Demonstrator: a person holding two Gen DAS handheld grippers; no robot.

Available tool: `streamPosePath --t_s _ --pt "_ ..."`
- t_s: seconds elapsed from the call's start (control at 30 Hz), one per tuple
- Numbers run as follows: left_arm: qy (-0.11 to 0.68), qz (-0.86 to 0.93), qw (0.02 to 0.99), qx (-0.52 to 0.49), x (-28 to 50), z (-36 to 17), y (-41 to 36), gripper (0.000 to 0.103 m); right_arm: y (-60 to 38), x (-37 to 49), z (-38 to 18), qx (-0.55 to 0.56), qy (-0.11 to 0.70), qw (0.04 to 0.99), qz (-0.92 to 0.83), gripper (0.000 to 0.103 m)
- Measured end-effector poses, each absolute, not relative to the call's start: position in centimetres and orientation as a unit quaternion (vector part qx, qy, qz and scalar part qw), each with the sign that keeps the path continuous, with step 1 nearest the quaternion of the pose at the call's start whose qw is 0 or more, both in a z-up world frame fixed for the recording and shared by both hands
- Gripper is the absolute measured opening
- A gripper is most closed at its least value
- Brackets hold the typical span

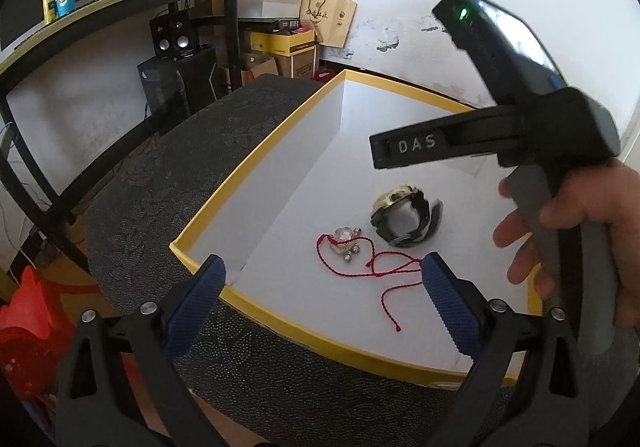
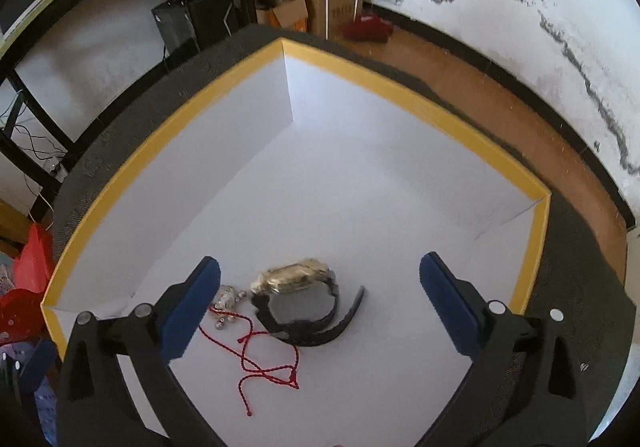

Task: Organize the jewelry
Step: 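Lower the black watch into the box and open the right tool, then move the left tool back to the red bead bracelet and grasp it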

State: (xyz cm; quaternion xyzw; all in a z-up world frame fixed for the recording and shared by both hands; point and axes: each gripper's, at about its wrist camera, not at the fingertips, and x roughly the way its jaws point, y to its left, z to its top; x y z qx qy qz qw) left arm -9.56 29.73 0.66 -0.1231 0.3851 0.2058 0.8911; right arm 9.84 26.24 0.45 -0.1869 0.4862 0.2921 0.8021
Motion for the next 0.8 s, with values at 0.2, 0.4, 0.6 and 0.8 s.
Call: streamPosePath --t_s 0.2,0.4,0.6,0.8 --pt "0.376 0.205 0.895 -0.125 -9.5 1.0 29.4 0.096 24.4 8.0 4.3 -0.189 0.441 0.829 0.287 0.097" --pt "0.371 0.194 0.901 -0.118 -8.6 1.7 27.9 0.096 18.2 5.3 8.3 -0.156 0.413 0.855 0.270 0.096" --pt "0.366 0.170 0.909 -0.105 -7.2 3.1 25.1 0.096 6.1 3.3 10.9 -0.073 0.398 0.890 0.211 0.096" --pt "0.361 0.120 0.921 -0.086 -4.1 5.3 19.1 0.096 -7.0 1.9 10.8 -0.036 0.384 0.916 0.110 0.096"
